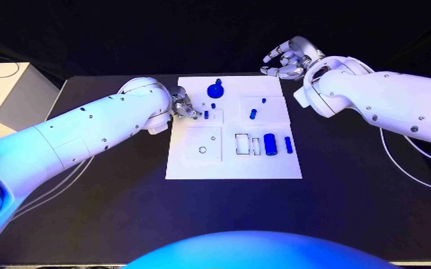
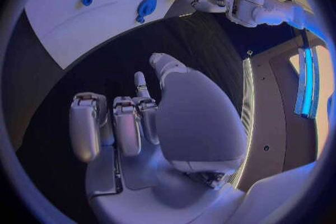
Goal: Assemble the parts on the task board
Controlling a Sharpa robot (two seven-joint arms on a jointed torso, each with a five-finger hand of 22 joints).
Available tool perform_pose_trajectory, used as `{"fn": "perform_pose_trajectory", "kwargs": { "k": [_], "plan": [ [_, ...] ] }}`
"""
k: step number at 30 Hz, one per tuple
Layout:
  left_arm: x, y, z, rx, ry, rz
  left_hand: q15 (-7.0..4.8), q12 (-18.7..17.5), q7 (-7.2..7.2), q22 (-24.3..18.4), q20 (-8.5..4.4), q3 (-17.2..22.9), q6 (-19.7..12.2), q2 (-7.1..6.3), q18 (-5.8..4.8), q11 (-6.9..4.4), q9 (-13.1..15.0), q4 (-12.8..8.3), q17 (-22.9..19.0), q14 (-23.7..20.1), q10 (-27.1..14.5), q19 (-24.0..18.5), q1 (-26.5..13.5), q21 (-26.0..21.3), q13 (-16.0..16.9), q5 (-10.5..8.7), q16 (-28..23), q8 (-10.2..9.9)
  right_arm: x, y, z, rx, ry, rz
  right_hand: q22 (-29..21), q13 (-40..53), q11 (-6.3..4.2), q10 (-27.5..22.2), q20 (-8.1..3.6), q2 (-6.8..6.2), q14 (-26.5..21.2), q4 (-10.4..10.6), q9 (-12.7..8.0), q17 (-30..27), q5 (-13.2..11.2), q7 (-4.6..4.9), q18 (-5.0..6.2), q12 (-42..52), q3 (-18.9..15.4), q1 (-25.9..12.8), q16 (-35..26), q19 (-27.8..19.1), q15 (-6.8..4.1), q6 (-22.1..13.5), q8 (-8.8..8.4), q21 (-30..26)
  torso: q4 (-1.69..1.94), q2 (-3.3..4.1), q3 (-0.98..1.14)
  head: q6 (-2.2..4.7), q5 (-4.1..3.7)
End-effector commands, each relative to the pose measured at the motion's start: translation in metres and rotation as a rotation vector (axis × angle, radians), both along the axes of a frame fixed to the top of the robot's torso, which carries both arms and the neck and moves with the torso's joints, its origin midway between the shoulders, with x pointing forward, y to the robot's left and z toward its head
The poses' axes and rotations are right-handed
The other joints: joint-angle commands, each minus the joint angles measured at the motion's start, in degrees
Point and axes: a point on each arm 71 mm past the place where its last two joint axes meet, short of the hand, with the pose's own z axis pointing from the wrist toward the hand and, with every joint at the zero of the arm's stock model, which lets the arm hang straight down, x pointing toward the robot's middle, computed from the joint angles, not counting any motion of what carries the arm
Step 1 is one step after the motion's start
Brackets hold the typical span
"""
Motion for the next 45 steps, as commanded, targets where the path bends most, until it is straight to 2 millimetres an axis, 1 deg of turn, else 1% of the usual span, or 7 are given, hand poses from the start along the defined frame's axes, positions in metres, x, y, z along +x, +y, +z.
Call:
{"fn": "perform_pose_trajectory", "kwargs": {
  "k": [1, 6, 14, 21, 23, 33, 45],
  "plan": [
    [-0.006, 0.0, -0.012, 0.025, 0.062, -0.019, -0.12, 0.3, 0.3, 0.1, 0.01, -0.8, -0.1, 0.64, -0.13, -0.03, -0.1, 0.0, 14.2, 5.7, -0.5, 0.2, -0.2, -0.2, -0.1, -0.16, 0.2, -0.2, 0.0, 0.001, 0.0, -0.009, -0.007, 0.015, 7.8, 13.9, -0.05, 4.5, 0.13, -0.09, 5.5, 0.1, 0.1, 13.1, 0.2, 0.02, -0.11, -0.2, 0.3, -0.5, -0.3, 3.1, 0.01, -0.5, 0.39, -0.3, -0.01, 0.02, 0.01, -0.02, -0.03],
    [-0.006, 0.0, -0.012, 0.025, 0.06, -0.018, -0.09, 0.4, 0.34, 0.0, 0.04, -2.8, 0.0, 1.12, -0.13, 0.0, -0.2, 0.1, 14.2, 5.7, -0.5, 0.2, -0.8, -0.2, -0.1, -0.19, 0.2, -0.3, 0.0, 0.001, 0.0, -0.009, -0.007, 0.015, 7.8, 13.9, -0.05, 4.5, 0.13, -0.09, 5.5, 0.1, 0.1, 13.1, 0.2, 0.02, -0.11, -0.2, 0.3, -0.5, -0.3, 3.1, 0.01, -0.5, 0.39, -0.3, 0.0, 0.03, -0.02, -0.01, -0.06],
    [-0.006, 0.003, -0.012, 0.03, 0.055, -0.016, -0.08, 0.4, 0.35, 0.0, 0.05, -3.5, 0.0, 1.31, -0.13, 0.02, -0.3, 0.1, 14.2, 5.7, -0.5, 0.2, -1.1, -0.2, -0.1, -0.19, 0.2, -0.3, 0.0, 0.001, 0.0, -0.01, -0.006, 0.014, 7.8, 13.9, -0.05, 4.5, 0.13, -0.09, 5.5, 0.1, 0.1, 13.1, 0.2, 0.02, -0.11, -0.2, 0.3, -0.5, -0.3, 3.1, 0.01, -0.5, 0.39, -0.3, -0.03, 0.02, -0.01, 0.03, -0.07],
    [-0.007, 0.004, -0.01, 0.028, 0.05, -0.017, -0.07, 0.5, 0.37, 0.0, 0.06, -5.9, -0.1, 1.65, -0.12, 0.04, -0.4, 0.1, 14.2, 5.6, -0.6, 0.2, -1.7, -0.3, -0.1, -0.12, 0.2, -0.4, 0.0, 0.0, -0.001, -0.01, -0.005, 0.013, 7.8, 13.9, -0.05, 4.5, 0.13, -0.09, 5.5, 0.1, 0.1, 13.1, 0.2, 0.02, -0.11, -0.2, 0.3, -0.5, -0.3, 3.1, 0.01, -0.5, 0.39, -0.3, -0.02, 0.02, -0.02, 0.16, -0.18],
    [-0.007, 0.005, -0.009, 0.026, 0.046, -0.016, -0.05, 0.5, 0.41, 0.0, 0.08, -6.7, -0.1, 2.11, -0.11, 0.07, -0.5, 0.2, 14.1, 5.6, -0.6, 0.1, -2.3, -0.3, -0.2, -0.1, 0.1, -0.5, 0.0, 0.0, -0.001, -0.01, -0.004, 0.013, 7.8, 13.9, -0.05, 4.5, 0.13, -0.09, 5.5, 0.1, 0.1, 13.1, 0.2, 0.02, -0.11, -0.2, 0.3, -0.5, -0.3, 3.1, 0.01, -0.5, 0.39, -0.3, -0.03, 0.02, -0.01, 0.13, -0.21],
    [-0.008, 0.006, -0.001, -0.004, 0.015, -0.004, -0.02, 0.6, 0.47, 0.0, 0.11, -9.4, -0.1, 2.63, -0.1, 0.13, -0.5, 0.2, 14.1, 5.6, -0.6, 0.2, -4.2, -0.3, -0.2, -0.05, 0.1, -0.3, -0.001, 0.0, -0.003, -0.011, 0.001, 0.013, 7.7, 13.8, -0.06, 4.5, 0.12, -0.21, 5.5, 0.0, 0.1, 13.0, 0.3, 0.0, -0.1, -0.2, 0.4, -0.6, -0.3, 3.1, 0.01, -0.6, 0.42, -0.4, 0.03, -0.02, 0.01, 0.21, -0.2],
    [-0.007, 0.008, 0.009, -0.035, -0.014, 0.008, -0.03, 0.7, 0.44, 0.0, 0.1, -10.3, 0.0, 2.72, -0.11, 0.12, -0.5, 0.2, 14.1, 5.6, -0.6, 0.2, -5.1, -0.3, -0.2, -0.09, 0.2, -0.2, -0.001, 0.0, -0.005, -0.011, 0.004, 0.013, 7.7, 13.8, -0.06, 4.5, 0.12, -0.21, 5.5, 0.0, 0.1, 13.0, 0.3, 0.0, -0.1, -0.2, 0.4, -0.6, -0.3, 3.1, 0.01, -0.6, 0.42, -0.4, -0.02, 0.02, 0.01, 0.34, -0.18]
  ]
}}
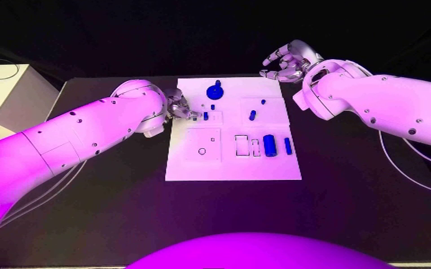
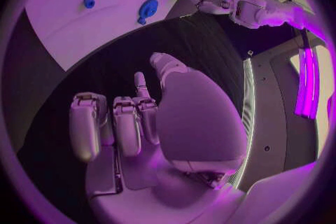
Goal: Assemble the parts on the task board
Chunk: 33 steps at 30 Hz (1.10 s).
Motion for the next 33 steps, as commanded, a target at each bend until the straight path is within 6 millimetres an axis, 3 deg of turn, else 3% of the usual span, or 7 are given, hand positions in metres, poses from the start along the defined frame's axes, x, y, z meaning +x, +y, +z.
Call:
{"fn": "perform_pose_trajectory", "kwargs": {
  "k": [1, 12, 18, 20, 24, 27, 33],
  "plan": [
    [0.0, -0.001, 0.005, -0.02, -0.011, 0.006, -0.03, 0.2, 0.1, 0.0, 0.09, -0.5, 0.3, 0.05, -0.1, -0.1, 0.0, 0.0, 14.1, 5.6, -0.4, 0.2, -0.6, -0.3, 0.0, -0.09, 0.2, 0.2, 0.0, 0.001, 0.0, -0.009, -0.004, 0.015, 7.8, 13.8, -0.06, 4.5, 0.12, 0.01, 5.5, 0.0, 0.1, 13.0, 0.3, 0.0, -0.1, -0.2, 0.4, -0.4, -0.3, 3.1, 0.01, -0.2, 0.2, -0.4, -0.02, 0.05, 0.01, 0.03, 0.01],
    [0.004, -0.002, 0.031, -0.152, -0.055, 0.045, -0.01, -0.1, 0.17, -0.7, 0.08, -2.5, -0.2, 0.96, 0.03, -0.05, 0.1, 0.0, 13.1, 5.3, -0.9, -0.2, -3.1, -0.7, -0.8, -0.44, -0.3, 0.2, -0.001, 0.0, -0.001, -0.009, -0.004, 0.014, 7.8, 13.8, -0.07, 4.5, 0.11, -0.06, 5.5, 0.0, 0.1, 13.0, 0.3, 0.0, -0.1, -0.2, 0.5, -0.3, -0.3, 3.1, -0.01, -0.2, 0.22, -0.4, -0.02, 0.04, 0.04, 0.23, 0.04],
    [0.008, -0.004, 0.041, -0.302, -0.079, 0.066, 2.59, -8.5, 3.55, -12.2, 1.8, -3.4, -7.7, 3.02, 2.26, 3.06, -2.1, -0.1, 4.1, 1.1, -13.6, -8.2, -1.0, -8.1, -14.4, 0.28, -5.1, -4.0, 0.0, -0.001, -0.001, -0.005, -0.012, 0.011, 7.7, 13.8, -0.07, 4.5, 0.11, -0.06, 5.5, 0.0, 0.1, 13.0, 0.2, 0.0, -0.09, -0.2, 0.5, -0.4, -0.3, 3.1, -0.01, -0.2, 0.23, -0.4, 0.02, -0.01, 0.05, 0.53, 0.0],
    [0.01, -0.005, 0.043, -0.343, -0.1, 0.051, 5.0, -11.5, 6.25, -27.4, 3.77, -1.1, -11.2, 2.79, 4.81, 5.69, -5.2, 0.1, -8.2, -7.4, -20.0, -19.8, 5.4, -19.4, -16.1, 0.32, -12.8, -7.0, 0.0, -0.001, 0.0, 0.0, -0.021, 0.01, 7.7, 13.8, -0.07, 4.5, 0.11, -0.06, 5.5, 0.0, 0.1, 13.0, 0.2, 0.0, -0.09, -0.2, 0.5, -0.4, -0.3, 3.1, -0.01, -0.2, 0.23, -0.4, 0.07, -0.06, 0.1, 0.68, -0.05],
    [0.014, -0.01, 0.047, -0.407, -0.188, -0.006, 7.4, -17.8, 9.0, -30.7, 6.19, 6.9, -13.3, 1.09, 5.14, 8.19, -11.8, -2.8, -26.5, -22.6, -27.6, -22.7, 19.6, -25.2, -20.8, 0.27, -25.7, -11.8, 0.0, -0.002, 0.002, 0.012, -0.047, 0.012, 7.1, 11.2, -0.16, 1.5, 0.08, -0.07, 5.3, -0.1, 0.2, 12.3, 0.3, -0.09, 0.08, -3.1, 0.8, -0.3, -0.6, 2.8, -0.06, 0.0, 0.48, -1.1, 0.01, 0.01, 0.09, 1.09, -0.11],
    [0.016, -0.015, 0.049, -0.422, -0.274, -0.072, 7.53, -20.0, 8.69, -31.4, 6.61, 8.8, -12.1, -0.3, 5.26, 8.27, -15.4, -4.8, -29.0, -24.9, -27.7, -23.1, 23.7, -26.3, -23.3, -0.15, -27.2, -13.7, 0.001, -0.002, 0.003, 0.03, -0.066, 0.017, 6.8, 10.4, -0.21, 0.7, 0.04, -0.14, 5.2, -0.2, 0.2, 12.0, 0.3, -0.13, 0.16, -4.0, 1.1, -0.3, -0.7, 2.7, -0.12, 0.0, 0.58, -1.4, -0.09, 0.15, 0.03, 1.51, -0.17],
    [0.015, -0.034, 0.041, -0.348, -0.421, -0.27, 7.59, -26.6, 8.47, -29.3, 6.59, 8.2, -8.1, -2.3, 5.23, 8.47, -24.5, -8.8, -32.1, -27.2, -27.5, -25.1, 27.9, -24.1, -30.2, -0.2, -26.9, -19.1, 0.002, -0.001, 0.007, 0.055, -0.122, 0.043, -6.9, -13.9, -0.9, -18.4, -0.71, -1.73, 2.1, -0.8, 1.1, 1.0, 0.2, -0.45, 3.52, -31.2, 6.9, 0.4, -6.8, -3.1, -0.83, -0.7, 1.91, -16.5, -0.11, 0.2, 0.08, 2.42, -0.51]
  ]
}}
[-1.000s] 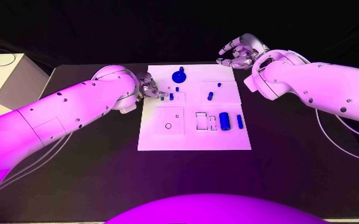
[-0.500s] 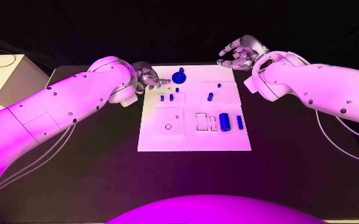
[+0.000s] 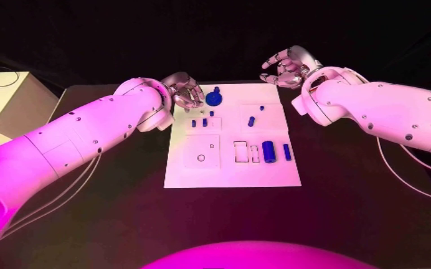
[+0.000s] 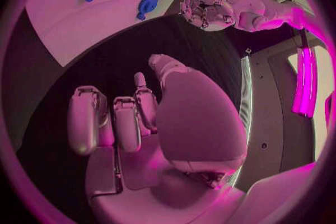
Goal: Assemble the parts on the task board
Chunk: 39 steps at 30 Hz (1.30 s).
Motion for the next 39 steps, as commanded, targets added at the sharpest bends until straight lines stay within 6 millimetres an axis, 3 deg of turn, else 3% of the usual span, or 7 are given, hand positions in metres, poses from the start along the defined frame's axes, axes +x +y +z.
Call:
{"fn": "perform_pose_trajectory", "kwargs": {
  "k": [1, 4, 5, 12, 17, 22, 39],
  "plan": [
    [-0.002, -0.016, 0.006, 0.032, -0.214, -0.159, 0.11, -2.3, -0.2, 0.6, 0.15, -0.5, 0.8, -0.73, 0.72, 0.07, -2.7, -0.3, -0.8, -0.8, 0.0, -0.9, 0.0, 0.6, -2.1, -0.24, 0.3, -2.1, 0.0, 0.003, 0.005, 0.029, -0.076, 0.039, -4.6, -10.1, -0.47, -6.2, -0.25, -1.1, 2.0, -0.2, 0.4, 0.4, 0.2, 0.15, 1.54, -11.6, 2.4, 0.0, -2.6, -1.8, -0.59, 0.0, 0.64, -5.6, -0.09, 0.16, -0.02, 0.66, -0.2],
    [-0.002, -0.021, -0.002, 0.093, -0.233, -0.191, 0.34, -3.6, -0.32, 0.7, 0.42, -1.2, 1.4, -1.21, 0.75, 0.29, -4.4, -0.1, -1.3, -0.9, 0.1, -1.2, -0.4, 0.7, -3.4, -0.34, 0.7, -3.5, 0.0, 0.004, 0.006, 0.029, -0.091, 0.047, -5.7, -19.9, -0.63, -10.3, -0.5, -1.68, 2.0, -0.6, 0.8, 0.2, 0.2, -0.08, 1.73, -21.8, 4.2, -0.3, -3.1, -1.6, -0.58, -0.2, 1.09, -7.1, -0.16, 0.29, -0.05, 0.98, -0.29],
    [-0.002, -0.022, -0.004, 0.109, -0.237, -0.197, 0.44, -4.4, -0.38, 0.7, 0.59, -2.4, 1.6, -2.03, 0.83, 0.33, -5.2, 0.6, -1.5, 0.4, 0.0, -0.7, -1.5, 0.8, -4.1, -0.47, 1.8, -4.2, 0.0, 0.004, 0.006, 0.029, -0.094, 0.049, -5.8, -21.4, -0.62, -10.7, -0.51, -1.75, 2.0, -0.7, 0.9, 0.1, 0.2, -0.13, 1.71, -23.6, 4.7, -0.4, -3.2, -1.5, -0.61, -0.3, 1.17, -7.2, -0.22, 0.35, -0.02, 1.06, -0.3],
    [0.0, -0.031, -0.014, 0.215, -0.257, -0.214, 0.34, -5.8, -0.61, 0.5, 0.58, -4.5, 3.0, -2.36, 0.85, 0.3, -7.1, 1.2, -2.6, 2.1, 0.5, 1.0, -1.2, 0.9, -5.9, -0.35, 4.0, -5.3, 0.001, 0.007, 0.007, 0.028, -0.108, 0.056, -4.9, -31.6, -0.49, -9.0, -0.61, -2.1, 2.7, -2.3, 1.5, 1.5, 0.1, -0.06, 1.38, -33.9, 6.5, -1.8, -2.7, -0.2, -0.61, -0.7, 1.71, -6.5, -0.54, 0.76, 0.13, 1.65, -0.24],
    [0.001, -0.034, -0.018, 0.268, -0.24, -0.216, 0.4, -6.9, -0.7, 0.7, 0.58, -5.6, 3.6, -2.41, 0.84, 0.35, -8.1, 1.6, -1.7, 3.8, 0.1, 1.9, -0.9, 1.5, -7.1, -0.3, 6.5, -5.8, 0.001, 0.008, 0.008, 0.024, -0.114, 0.059, -4.3, -33.0, -0.44, -8.7, -0.61, -2.1, 2.9, -2.7, 1.6, 2.1, 0.1, -0.04, 1.23, -35.2, 6.6, -2.1, -2.4, 0.2, -0.58, -0.7, 1.78, -5.9, -0.62, 0.95, 0.23, 1.88, -0.23],
    [0.001, -0.037, -0.021, 0.312, -0.22, -0.213, 0.39, -7.9, -0.83, 1.0, 0.65, -6.7, 4.1, -2.4, 0.82, 0.36, -8.8, 2.0, -1.3, 4.7, -0.4, 2.2, -0.6, 1.9, -8.1, -0.25, 8.3, -6.2, 0.0, 0.009, 0.008, 0.021, -0.118, 0.06, -3.8, -33.9, -0.39, -8.6, -0.6, -2.09, 3.0, -2.9, 1.6, 2.3, 0.1, -0.01, 1.12, -36.1, 6.7, -2.4, -2.3, 0.4, -0.55, -0.8, 1.81, -5.5, -0.52, 0.83, 0.11, 1.64, -0.43],
    [0.003, -0.036, -0.023, 0.358, -0.198, -0.18, 0.37, -8.5, -1.14, 2.3, 0.64, -6.3, 6.9, -1.46, 0.85, 0.32, -10.2, 2.4, 2.2, 8.3, 2.2, 3.1, 1.3, 4.0, -9.6, 0.09, 13.5, -6.3, 0.0, 0.01, 0.009, 0.018, -0.123, 0.062, -3.4, -35.1, -0.32, -8.4, -0.56, -2.07, 3.1, -3.2, 1.7, 2.5, 0.1, 0.04, 1.05, -37.2, 6.7, -2.8, -2.2, 0.6, -0.49, -0.8, 1.86, -5.1, -0.4, 0.77, 0.1, 1.22, -0.69]
  ]
}}
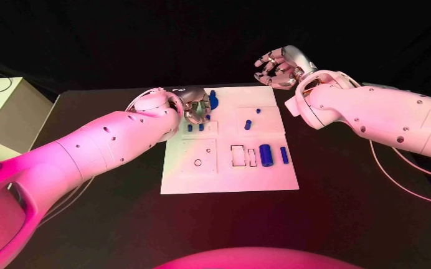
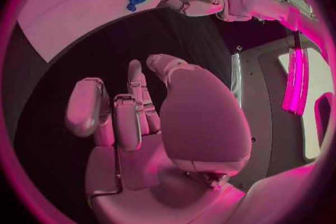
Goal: Assemble the parts on the task board
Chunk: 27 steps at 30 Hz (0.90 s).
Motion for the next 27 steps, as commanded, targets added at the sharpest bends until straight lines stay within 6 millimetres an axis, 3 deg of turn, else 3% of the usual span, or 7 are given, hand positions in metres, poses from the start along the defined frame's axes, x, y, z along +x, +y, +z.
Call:
{"fn": "perform_pose_trajectory", "kwargs": {
  "k": [1, 14, 27],
  "plan": [
    [-0.0002, -0.0009, -0.0005, 0.031, 0.009, 0.007, -0.05, -0.3, -0.02, 0.2, 0.01, 0.5, 0.6, 0.1, 0.86, 0.03, -0.2, 0.1, 0.3, 0.5, 0.7, 0.4, 0.6, 0.3, -0.1, 0.18, 0.5, -0.3, -0.0006, 0.0019, 0.0016, -0.009, -0.02, 0.013, 0.0, -0.1, -0.09, 0.4, 0.16, 0.03, 3.0, -0.4, 0.1, 2.5, 0.1, -0.01, -0.08, -0.3, 0.1, -0.5, 0.2, 0.4, -0.33, -0.3, 0.36, 0.2, 0.13, -0.02, 0.0, -0.09, -0.04],
    [0.001, -0.0054, 0.0001, 0.012, 0.001, 0.014, -0.48, -0.9, 0.09, 1.3, -0.33, 3.1, 2.0, 0.77, 0.88, -0.42, -1.2, -0.1, 1.1, 1.8, 3.1, 0.4, 1.8, 2.0, -1.0, -0.02, 2.6, -0.9, -0.0009, 0.0041, 0.0019, -0.007, -0.024, 0.017, 0.0, -0.5, -0.08, 0.5, 0.18, 0.08, 3.0, -0.5, 0.1, 2.4, 0.1, -0.02, -0.07, -0.7, 0.2, -0.6, 0.1, 0.4, -0.32, -0.3, 0.4, 0.1, -0.1, 0.11, 0.03, -0.31, -0.02],
    [0.0007, -0.008, -0.0005, 0.006, 0.013, 0.014, -0.46, -1.6, 0.22, 2.4, -0.32, 3.6, 1.7, 0.38, 0.68, -0.39, -1.8, 0.1, 1.5, 2.4, 3.5, 0.9, 1.5, 3.0, -1.5, -0.13, 3.3, -1.6, -0.0013, 0.0047, 0.0021, -0.007, -0.025, 0.018, 0.1, -0.7, -0.08, 0.5, 0.18, 0.11, 3.0, -0.6, 0.1, 2.3, 0.2, -0.03, -0.08, -1.0, 0.2, -0.6, 0.1, 0.4, -0.31, -0.2, 0.44, 0.2, 0.1, -0.02, 0.01, -0.71, -0.34]
  ]
}}
